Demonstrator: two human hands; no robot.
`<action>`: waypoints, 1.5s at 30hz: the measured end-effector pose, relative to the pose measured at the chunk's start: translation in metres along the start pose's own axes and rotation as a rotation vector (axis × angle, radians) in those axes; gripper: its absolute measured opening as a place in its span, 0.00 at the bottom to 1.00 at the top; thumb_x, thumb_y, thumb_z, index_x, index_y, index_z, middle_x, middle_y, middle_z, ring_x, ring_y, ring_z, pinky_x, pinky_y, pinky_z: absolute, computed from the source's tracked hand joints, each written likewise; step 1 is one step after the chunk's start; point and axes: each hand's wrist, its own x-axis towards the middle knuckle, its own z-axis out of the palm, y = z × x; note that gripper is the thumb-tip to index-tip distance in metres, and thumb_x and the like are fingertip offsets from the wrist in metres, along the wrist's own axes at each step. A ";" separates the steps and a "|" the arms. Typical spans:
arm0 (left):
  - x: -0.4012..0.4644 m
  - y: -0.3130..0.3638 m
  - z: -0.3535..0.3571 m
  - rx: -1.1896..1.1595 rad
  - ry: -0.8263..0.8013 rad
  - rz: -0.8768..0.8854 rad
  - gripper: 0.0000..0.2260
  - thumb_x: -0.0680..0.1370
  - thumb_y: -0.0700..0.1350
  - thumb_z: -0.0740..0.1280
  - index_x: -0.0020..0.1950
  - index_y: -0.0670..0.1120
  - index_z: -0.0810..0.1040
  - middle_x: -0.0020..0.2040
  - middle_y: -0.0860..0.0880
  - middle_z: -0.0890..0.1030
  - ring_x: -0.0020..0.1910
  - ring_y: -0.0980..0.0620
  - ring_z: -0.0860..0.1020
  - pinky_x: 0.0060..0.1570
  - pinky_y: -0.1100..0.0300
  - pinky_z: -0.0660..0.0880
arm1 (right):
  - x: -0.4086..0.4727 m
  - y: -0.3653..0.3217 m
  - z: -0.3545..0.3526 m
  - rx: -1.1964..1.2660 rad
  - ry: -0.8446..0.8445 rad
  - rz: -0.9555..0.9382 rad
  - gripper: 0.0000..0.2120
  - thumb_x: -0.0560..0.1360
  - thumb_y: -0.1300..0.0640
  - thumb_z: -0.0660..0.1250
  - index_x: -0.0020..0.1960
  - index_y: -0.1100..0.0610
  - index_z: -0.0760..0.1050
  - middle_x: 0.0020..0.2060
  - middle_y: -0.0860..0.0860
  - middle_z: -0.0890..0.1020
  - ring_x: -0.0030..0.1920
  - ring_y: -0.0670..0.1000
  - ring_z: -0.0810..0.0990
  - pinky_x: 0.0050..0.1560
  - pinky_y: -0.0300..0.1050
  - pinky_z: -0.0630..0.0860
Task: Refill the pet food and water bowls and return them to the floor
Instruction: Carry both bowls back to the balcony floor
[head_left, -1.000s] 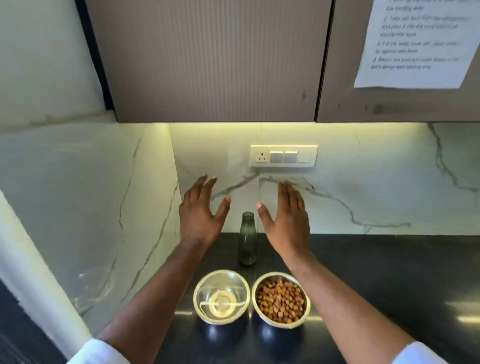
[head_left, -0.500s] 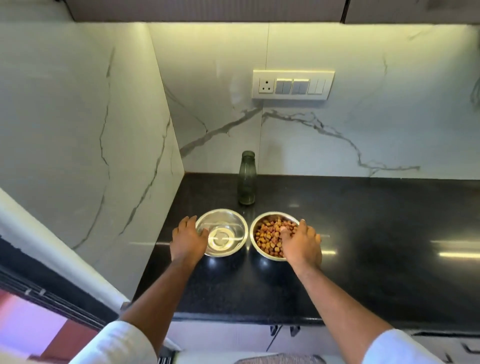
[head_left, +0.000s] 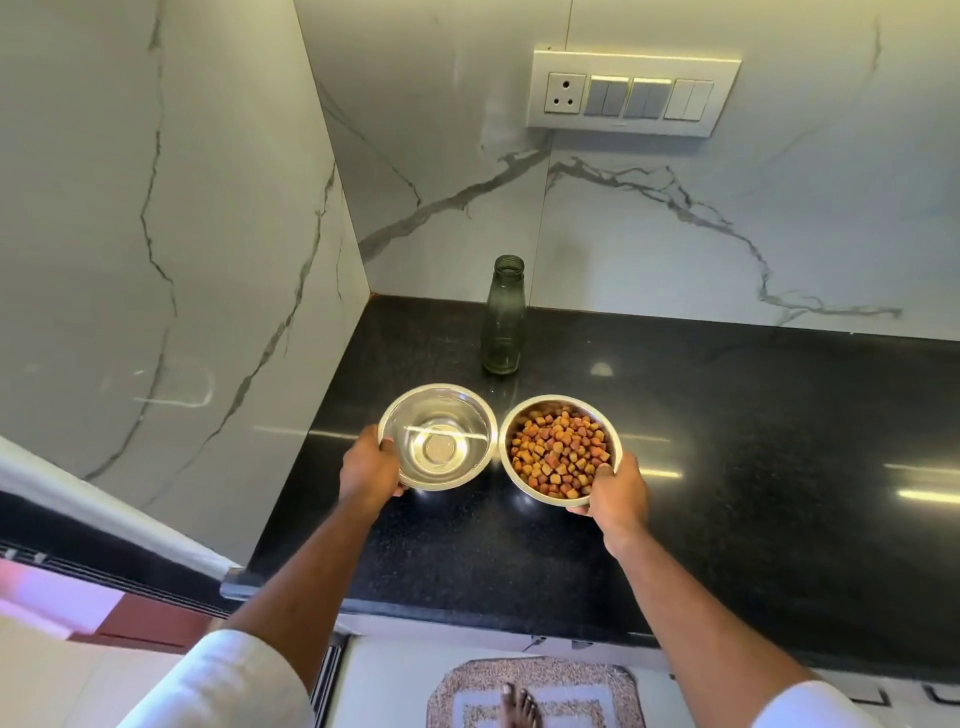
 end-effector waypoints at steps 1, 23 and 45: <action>-0.001 0.000 0.001 -0.015 -0.001 -0.001 0.12 0.86 0.45 0.58 0.67 0.46 0.75 0.49 0.48 0.81 0.43 0.48 0.84 0.39 0.52 0.84 | 0.000 -0.001 0.000 0.041 -0.015 0.000 0.13 0.84 0.61 0.57 0.68 0.53 0.69 0.58 0.55 0.76 0.54 0.58 0.81 0.36 0.56 0.86; -0.058 -0.040 -0.025 -0.222 0.155 -0.075 0.07 0.85 0.42 0.60 0.60 0.45 0.76 0.47 0.43 0.83 0.33 0.50 0.83 0.27 0.62 0.77 | -0.005 -0.003 0.017 0.219 -0.275 -0.113 0.16 0.85 0.63 0.55 0.68 0.51 0.72 0.59 0.54 0.80 0.55 0.58 0.83 0.36 0.61 0.85; -0.253 -0.264 -0.189 -0.432 0.607 -0.264 0.09 0.84 0.38 0.57 0.59 0.43 0.76 0.44 0.35 0.82 0.20 0.50 0.77 0.19 0.58 0.73 | -0.218 0.036 0.148 0.009 -0.670 -0.300 0.13 0.82 0.64 0.57 0.58 0.51 0.75 0.52 0.56 0.82 0.50 0.59 0.83 0.36 0.67 0.84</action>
